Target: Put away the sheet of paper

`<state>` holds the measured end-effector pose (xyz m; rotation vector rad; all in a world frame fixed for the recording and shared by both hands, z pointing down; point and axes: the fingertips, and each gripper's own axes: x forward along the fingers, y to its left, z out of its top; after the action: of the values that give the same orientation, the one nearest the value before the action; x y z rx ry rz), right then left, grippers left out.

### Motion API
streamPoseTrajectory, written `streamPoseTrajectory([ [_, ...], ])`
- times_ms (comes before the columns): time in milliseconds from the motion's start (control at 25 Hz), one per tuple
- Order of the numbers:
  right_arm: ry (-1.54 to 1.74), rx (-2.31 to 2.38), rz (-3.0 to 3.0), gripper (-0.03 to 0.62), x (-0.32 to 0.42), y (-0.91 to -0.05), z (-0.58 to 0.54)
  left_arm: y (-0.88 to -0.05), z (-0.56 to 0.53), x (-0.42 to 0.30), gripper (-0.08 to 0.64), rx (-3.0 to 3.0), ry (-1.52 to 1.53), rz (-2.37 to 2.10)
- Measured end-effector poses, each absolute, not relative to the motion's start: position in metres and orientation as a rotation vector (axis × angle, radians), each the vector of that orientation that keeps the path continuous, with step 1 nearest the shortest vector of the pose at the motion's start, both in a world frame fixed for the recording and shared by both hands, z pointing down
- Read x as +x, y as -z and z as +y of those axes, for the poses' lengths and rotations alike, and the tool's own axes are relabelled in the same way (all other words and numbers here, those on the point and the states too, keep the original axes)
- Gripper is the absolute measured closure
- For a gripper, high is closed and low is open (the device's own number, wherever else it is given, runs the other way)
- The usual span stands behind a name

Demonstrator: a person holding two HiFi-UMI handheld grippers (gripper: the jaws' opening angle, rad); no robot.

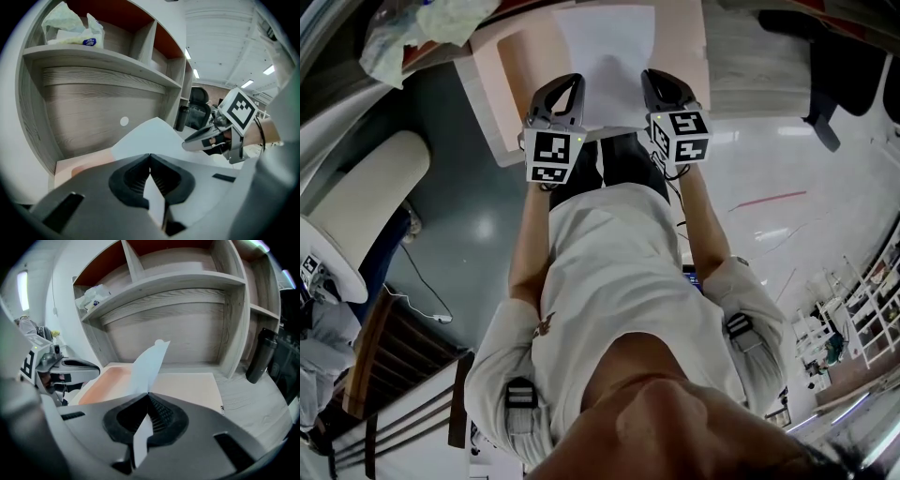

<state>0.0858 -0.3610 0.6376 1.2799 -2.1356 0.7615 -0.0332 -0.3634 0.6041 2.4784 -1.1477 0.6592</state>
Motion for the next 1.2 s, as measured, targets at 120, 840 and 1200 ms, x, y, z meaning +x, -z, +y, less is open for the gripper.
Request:
streamPoseTrajectory([
  [120, -0.766, 1.281, -2.117, 0.572, 0.094, -0.646, -0.363, -0.608, -0.365, -0.028, 0.538, 2.477, -0.664, -1.138],
  [840, -0.825, 1.273, -2.049, 0.572, 0.116, -0.689, -0.375, -0.637, -0.377, -0.006, 0.538, 2.44, -0.697, -1.093],
  [1200, -0.87, 1.243, -2.065, 0.572, 0.097, -0.703, -0.385, -0.642, -0.376, -0.008, 0.538, 2.409, -0.696, -1.117],
])
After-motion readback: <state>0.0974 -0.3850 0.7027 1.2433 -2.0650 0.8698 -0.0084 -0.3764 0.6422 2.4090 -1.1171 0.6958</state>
